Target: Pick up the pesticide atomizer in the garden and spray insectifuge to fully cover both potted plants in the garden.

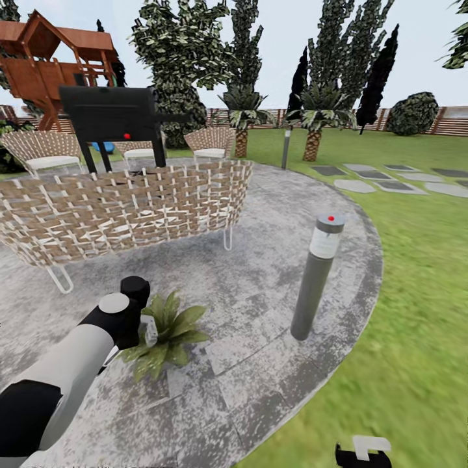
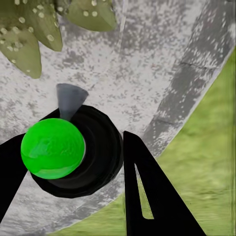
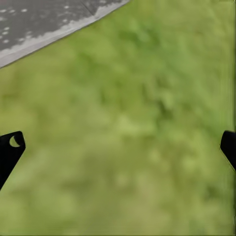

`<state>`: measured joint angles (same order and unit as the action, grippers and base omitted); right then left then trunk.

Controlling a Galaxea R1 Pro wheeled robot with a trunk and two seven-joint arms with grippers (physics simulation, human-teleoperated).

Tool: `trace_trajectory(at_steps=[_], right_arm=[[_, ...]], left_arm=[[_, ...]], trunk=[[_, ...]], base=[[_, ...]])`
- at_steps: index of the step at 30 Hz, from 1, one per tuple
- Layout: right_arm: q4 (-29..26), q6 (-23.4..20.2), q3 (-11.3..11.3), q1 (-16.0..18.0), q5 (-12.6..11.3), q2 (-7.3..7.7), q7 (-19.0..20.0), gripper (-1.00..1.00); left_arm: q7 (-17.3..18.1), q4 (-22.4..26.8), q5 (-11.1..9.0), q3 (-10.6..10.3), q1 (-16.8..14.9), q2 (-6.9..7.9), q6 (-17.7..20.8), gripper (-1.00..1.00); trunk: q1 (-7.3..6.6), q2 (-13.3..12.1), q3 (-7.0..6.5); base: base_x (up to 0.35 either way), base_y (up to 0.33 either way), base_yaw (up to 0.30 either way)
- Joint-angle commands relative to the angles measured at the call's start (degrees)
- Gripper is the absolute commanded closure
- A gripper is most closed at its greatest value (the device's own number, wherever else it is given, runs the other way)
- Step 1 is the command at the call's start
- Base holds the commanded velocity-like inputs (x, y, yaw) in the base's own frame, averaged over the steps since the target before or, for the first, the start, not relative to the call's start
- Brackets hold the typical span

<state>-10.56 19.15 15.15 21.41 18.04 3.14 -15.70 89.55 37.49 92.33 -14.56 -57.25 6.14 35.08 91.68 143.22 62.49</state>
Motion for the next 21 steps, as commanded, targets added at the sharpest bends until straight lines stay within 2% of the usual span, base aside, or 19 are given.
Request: trace_trajectory(at_steps=[1,10,12,13,14,15,16,18,21], right_arm=[[0.09,0.19,0.39,0.04,0.60,-0.04,-0.12,-1.00],[0.19,0.19,0.41,0.04,0.59,-0.06,-0.12,-1.00],[0.14,0.19,0.41,0.04,0.59,-0.06,-0.12,-1.00],[0.13,0.19,0.41,0.04,0.59,-0.06,-0.12,-1.00],[0.15,0.19,0.39,0.04,0.56,-0.12,-0.05,-1.00],[0.17,0.19,0.37,0.04,0.58,-0.14,-0.04,-1.00],[0.18,0.19,0.39,0.04,0.59,-0.13,-0.03,-1.00],[0.18,0.19,0.40,0.04,0.59,-0.09,-0.05,-1.00],[0.26,0.19,0.41,0.04,0.59,-0.07,-0.10,-1.00]], left_arm=[[0.45,0.04,0.22,-0.29,-0.05,0.07,0.60,1.00],[0.45,0.05,-0.03,-0.02,-0.08,0.67,0.64,1.00],[0.45,0.07,-0.21,0.70,0.06,0.98,1.13,1.00],[0.45,0.09,-0.23,1.59,0.29,1.09,1.32,1.00],[0.45,0.12,-0.04,7.91,0.89,2.36,1.54,1.00],[0.45,0.12,-0.01,10.12,1.03,3.25,1.56,1.00],[0.45,0.12,-0.11,11.09,1.15,3.84,1.56,1.00],[0.45,0.06,-0.30,11.74,1.56,4.48,1.59,1.00],[0.45,-0.19,-1.73,13.84,3.16,4.71,1.68,1.00]], trunk=[[-0.01,0.02,0.05],[-0.01,0.02,0.05],[-0.01,0.02,0.05],[-0.01,0.02,0.05],[-0.01,0.02,0.05],[-0.01,0.02,0.05],[-0.01,0.02,0.05],[-0.01,0.02,0.05],[-0.01,0.02,0.05]], base=[[0.008,-0.274,0.216],[0.001,-0.267,0.267],[0.000,-0.118,0.198],[0.000,-0.051,0.091],[0.000,-0.007,0.012],[0.000,-0.003,0.005],[0.000,-0.001,0.003],[0.000,-0.001,0.001],[0.000,0.000,0.000]])
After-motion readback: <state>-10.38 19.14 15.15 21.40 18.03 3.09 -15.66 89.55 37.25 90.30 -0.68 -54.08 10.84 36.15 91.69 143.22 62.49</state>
